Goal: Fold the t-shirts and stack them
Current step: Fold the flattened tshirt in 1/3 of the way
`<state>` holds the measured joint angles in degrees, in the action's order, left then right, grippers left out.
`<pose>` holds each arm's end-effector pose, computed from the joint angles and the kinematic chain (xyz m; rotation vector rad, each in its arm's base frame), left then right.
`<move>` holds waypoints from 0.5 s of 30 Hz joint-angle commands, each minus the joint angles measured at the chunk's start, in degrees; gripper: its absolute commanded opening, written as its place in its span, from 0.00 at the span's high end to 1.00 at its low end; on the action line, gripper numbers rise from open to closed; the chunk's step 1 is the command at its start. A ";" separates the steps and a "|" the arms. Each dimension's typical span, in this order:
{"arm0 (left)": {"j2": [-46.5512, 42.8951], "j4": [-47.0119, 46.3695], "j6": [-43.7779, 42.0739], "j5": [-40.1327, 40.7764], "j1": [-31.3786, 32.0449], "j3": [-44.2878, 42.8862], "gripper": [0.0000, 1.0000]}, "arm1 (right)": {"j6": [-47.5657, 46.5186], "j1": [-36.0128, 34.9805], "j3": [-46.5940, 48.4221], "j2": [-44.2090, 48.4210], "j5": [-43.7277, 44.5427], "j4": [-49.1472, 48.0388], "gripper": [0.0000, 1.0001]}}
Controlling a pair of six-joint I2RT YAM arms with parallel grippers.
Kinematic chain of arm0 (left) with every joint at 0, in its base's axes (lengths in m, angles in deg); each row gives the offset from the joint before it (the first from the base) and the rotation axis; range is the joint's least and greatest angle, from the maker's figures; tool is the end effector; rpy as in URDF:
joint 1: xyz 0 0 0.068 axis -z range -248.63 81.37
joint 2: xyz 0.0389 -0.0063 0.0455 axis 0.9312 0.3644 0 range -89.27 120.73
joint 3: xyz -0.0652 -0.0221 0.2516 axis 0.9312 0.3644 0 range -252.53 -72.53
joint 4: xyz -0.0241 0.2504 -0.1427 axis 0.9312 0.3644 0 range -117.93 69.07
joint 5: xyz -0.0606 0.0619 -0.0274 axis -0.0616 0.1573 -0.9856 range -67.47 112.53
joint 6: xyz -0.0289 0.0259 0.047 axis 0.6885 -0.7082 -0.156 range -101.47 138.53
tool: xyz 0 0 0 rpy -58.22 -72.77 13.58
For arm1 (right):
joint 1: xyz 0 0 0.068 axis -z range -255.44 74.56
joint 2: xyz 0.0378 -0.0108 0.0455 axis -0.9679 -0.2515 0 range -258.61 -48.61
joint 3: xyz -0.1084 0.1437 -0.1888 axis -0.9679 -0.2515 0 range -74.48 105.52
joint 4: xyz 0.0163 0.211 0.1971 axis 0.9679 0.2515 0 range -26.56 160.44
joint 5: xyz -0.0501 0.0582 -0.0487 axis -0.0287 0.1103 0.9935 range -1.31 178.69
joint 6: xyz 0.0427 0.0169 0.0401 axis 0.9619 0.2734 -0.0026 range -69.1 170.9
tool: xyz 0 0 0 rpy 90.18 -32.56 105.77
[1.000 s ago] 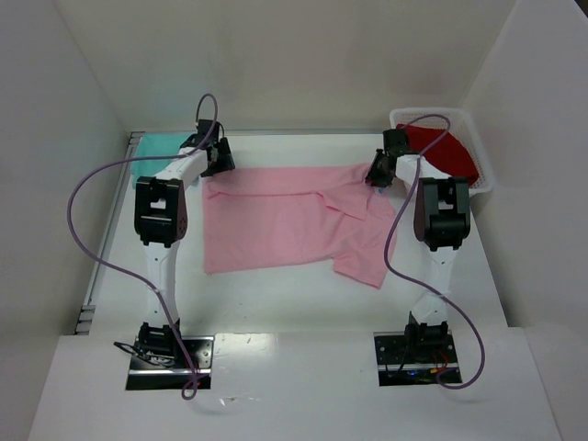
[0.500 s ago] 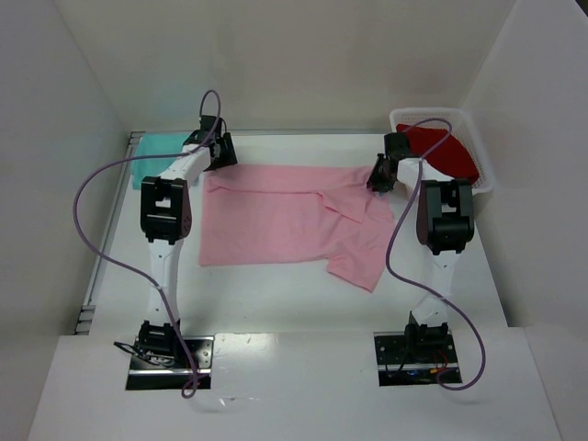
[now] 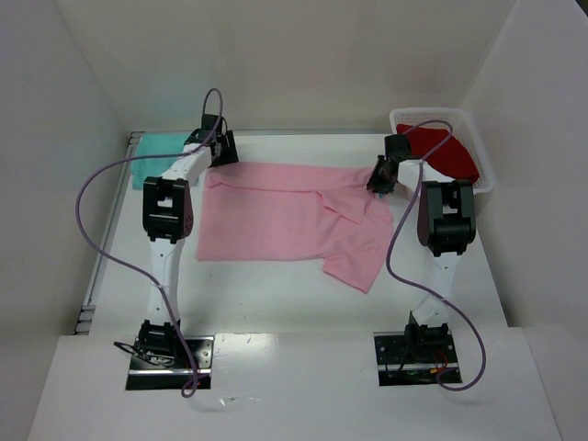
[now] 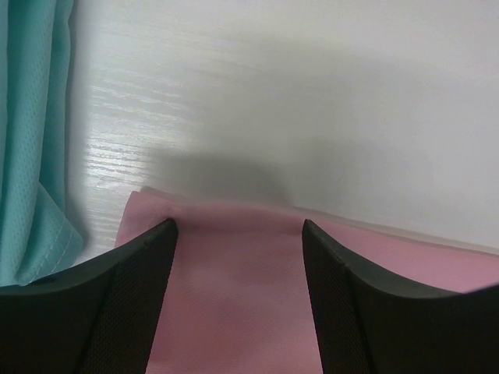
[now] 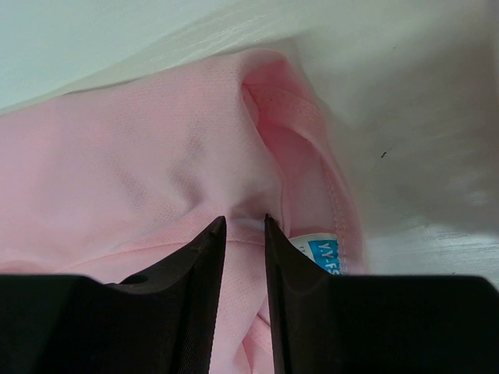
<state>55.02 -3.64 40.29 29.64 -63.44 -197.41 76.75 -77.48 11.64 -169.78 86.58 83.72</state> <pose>0.5874 -0.0476 0.1434 -0.3966 2.2938 -0.0913 0.4770 0.0188 0.1221 0.5121 2.5006 0.2377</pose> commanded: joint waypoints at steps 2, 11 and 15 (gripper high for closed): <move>-8.81 -3.01 -1.54 -1.84 0.78 8.49 0.26 | -0.36 0.73 1.76 6.11 -1.12 -0.75 0.67; -32.11 -12.51 -0.23 -0.27 2.10 29.32 0.11 | 0.17 0.73 0.81 20.06 -7.91 -8.75 0.27; -39.69 -16.47 1.88 2.20 2.10 40.40 0.00 | 0.17 0.73 -5.08 26.48 -11.07 -11.83 0.18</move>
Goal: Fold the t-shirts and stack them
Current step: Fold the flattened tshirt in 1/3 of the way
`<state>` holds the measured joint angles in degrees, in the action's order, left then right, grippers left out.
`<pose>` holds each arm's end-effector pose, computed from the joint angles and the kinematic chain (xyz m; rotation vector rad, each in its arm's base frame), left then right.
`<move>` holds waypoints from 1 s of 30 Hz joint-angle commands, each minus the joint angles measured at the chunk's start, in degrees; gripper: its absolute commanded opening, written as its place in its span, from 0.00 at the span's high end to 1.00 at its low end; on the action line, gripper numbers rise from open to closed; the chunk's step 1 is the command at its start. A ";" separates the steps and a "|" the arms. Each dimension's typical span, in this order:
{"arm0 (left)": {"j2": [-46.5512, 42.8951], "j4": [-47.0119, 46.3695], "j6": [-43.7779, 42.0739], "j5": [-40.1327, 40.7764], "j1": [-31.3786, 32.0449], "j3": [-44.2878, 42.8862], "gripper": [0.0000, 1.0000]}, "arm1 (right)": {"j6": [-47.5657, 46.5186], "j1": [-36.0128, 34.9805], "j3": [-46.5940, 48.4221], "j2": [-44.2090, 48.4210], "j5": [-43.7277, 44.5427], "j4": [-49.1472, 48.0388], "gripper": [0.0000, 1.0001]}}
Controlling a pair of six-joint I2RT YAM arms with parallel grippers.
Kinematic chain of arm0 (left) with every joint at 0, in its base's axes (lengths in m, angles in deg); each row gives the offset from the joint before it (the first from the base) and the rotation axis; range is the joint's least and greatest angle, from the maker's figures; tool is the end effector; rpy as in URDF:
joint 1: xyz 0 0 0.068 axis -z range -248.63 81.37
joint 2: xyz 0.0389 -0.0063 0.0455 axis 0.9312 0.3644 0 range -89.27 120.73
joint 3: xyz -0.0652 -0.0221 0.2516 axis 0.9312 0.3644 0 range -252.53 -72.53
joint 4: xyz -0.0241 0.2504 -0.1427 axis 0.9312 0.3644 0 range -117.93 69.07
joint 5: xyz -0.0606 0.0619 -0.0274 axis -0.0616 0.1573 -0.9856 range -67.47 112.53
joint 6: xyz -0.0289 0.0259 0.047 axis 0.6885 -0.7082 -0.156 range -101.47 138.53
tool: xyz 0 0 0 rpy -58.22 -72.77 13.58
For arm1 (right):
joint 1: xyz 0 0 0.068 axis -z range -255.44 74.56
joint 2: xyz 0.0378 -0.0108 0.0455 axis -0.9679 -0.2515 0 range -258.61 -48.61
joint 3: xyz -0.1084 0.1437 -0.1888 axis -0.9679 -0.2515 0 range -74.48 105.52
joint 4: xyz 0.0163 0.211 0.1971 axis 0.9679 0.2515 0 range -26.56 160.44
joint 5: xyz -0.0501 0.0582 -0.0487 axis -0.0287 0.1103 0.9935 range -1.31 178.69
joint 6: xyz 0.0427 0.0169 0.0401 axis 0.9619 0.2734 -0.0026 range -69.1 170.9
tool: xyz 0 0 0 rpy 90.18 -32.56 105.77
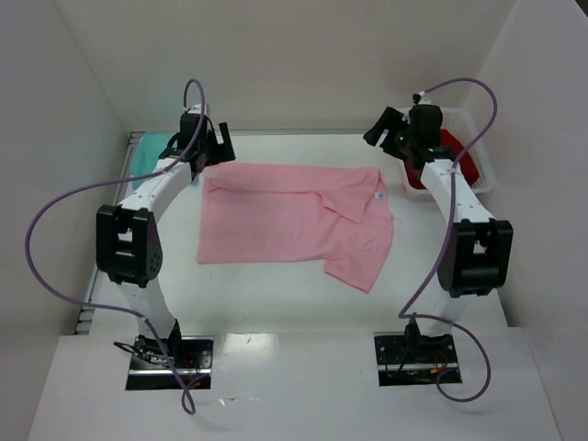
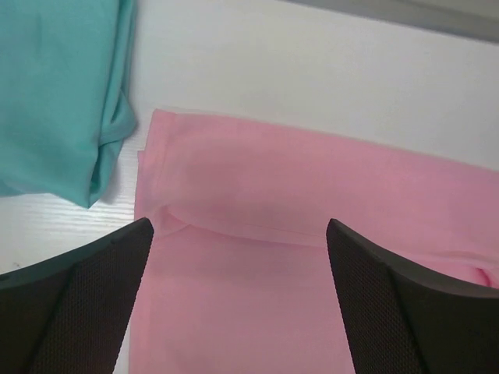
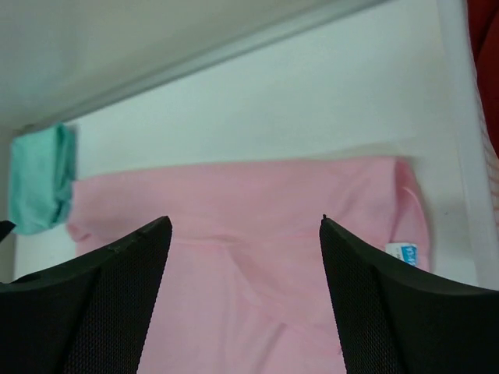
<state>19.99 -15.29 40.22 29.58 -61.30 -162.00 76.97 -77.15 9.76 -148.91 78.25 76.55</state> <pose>0.4790 -0.0559 0.2507 -0.3387 2.1094 -0.1666 0.4486 0.0218 0.2850 0.3335 2.0802 0.4832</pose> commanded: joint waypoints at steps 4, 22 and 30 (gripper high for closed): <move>-9.66 -4.21 3.18 2.36 1.10 11.23 0.00 | 1.01 -0.13 -8.74 10.81 -3.45 -5.28 0.18; -42.89 -13.35 11.44 5.51 6.38 47.89 0.00 | 18.31 -8.83 -38.26 29.26 21.67 -2.12 0.00; -43.16 -11.50 12.85 12.02 6.38 49.74 0.00 | 25.35 -8.83 -47.76 42.18 22.31 2.80 0.00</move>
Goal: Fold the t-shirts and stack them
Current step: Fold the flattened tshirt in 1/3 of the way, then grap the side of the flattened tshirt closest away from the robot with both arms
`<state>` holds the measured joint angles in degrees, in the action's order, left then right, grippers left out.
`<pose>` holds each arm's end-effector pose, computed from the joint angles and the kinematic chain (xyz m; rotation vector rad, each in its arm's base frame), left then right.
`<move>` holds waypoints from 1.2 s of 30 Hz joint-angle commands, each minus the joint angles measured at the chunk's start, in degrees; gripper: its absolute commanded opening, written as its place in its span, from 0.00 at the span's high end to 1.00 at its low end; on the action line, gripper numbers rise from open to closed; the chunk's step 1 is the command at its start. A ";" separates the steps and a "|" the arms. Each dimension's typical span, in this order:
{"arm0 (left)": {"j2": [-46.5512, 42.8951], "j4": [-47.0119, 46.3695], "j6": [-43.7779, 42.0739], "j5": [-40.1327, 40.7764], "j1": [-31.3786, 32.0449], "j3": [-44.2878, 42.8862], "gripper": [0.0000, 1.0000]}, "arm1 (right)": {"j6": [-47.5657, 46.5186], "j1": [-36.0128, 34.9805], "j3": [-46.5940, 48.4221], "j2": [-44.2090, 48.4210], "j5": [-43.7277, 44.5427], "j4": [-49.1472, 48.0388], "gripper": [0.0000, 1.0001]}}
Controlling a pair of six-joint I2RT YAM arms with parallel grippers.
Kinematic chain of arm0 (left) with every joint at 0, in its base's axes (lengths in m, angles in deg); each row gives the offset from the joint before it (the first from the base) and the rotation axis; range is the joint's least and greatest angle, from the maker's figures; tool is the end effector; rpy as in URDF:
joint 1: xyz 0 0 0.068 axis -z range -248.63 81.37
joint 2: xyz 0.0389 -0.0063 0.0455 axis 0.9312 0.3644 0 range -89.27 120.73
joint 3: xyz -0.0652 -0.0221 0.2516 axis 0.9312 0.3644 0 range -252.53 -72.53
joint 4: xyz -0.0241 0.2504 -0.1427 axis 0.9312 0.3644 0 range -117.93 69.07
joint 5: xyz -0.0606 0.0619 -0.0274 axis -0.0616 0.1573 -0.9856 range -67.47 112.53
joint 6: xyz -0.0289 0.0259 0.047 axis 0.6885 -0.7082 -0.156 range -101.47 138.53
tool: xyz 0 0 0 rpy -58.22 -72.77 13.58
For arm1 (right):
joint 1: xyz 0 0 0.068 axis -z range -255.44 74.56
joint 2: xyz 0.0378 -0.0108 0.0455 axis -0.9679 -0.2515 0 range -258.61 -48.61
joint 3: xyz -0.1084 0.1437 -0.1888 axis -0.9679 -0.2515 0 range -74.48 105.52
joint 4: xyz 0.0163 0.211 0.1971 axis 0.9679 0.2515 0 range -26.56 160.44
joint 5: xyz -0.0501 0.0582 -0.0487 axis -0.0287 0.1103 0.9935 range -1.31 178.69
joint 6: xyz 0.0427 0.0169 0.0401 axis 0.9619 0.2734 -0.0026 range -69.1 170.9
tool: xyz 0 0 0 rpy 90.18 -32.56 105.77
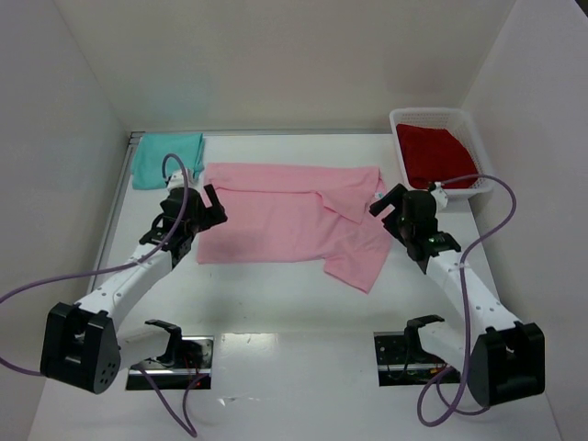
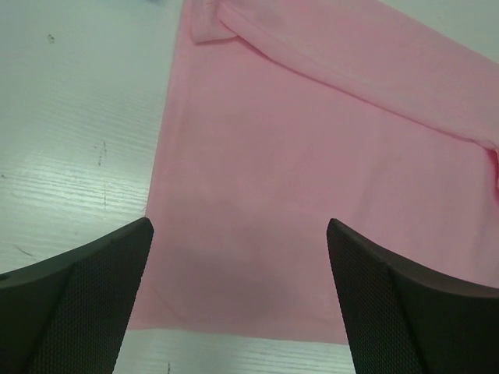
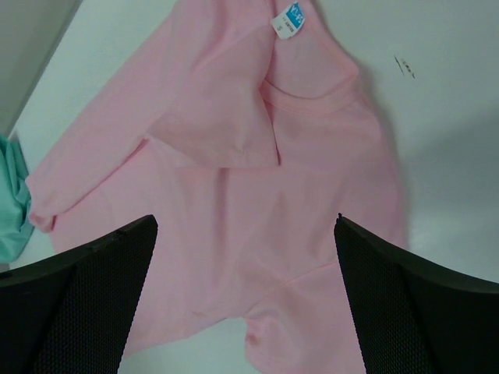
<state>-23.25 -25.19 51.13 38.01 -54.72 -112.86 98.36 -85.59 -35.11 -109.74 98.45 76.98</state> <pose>0.2891 -0.0590 0.2224 -0.4964 1.9940 -0.2261 0.2697 0.0406 0.2192 0.7958 2.0536 0.3840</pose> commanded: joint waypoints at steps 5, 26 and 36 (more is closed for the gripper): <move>5.94 -2.92 1.94 2.18 -1.43 0.79 0.00 | 5.45 -0.39 -6.86 7.86 2.72 6.84 0.00; 15.28 3.85 3.44 4.82 -2.49 -5.63 0.00 | 1.76 -4.16 -3.16 -11.46 -6.68 15.29 0.10; 14.75 3.85 4.05 5.34 -2.49 -4.49 0.00 | 3.87 -7.34 -3.08 -13.76 -6.16 16.51 0.31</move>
<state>-6.64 -21.06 53.55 42.21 -56.88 -116.78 101.14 -92.30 -38.89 -123.40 92.29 91.37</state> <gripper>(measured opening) 0.998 0.708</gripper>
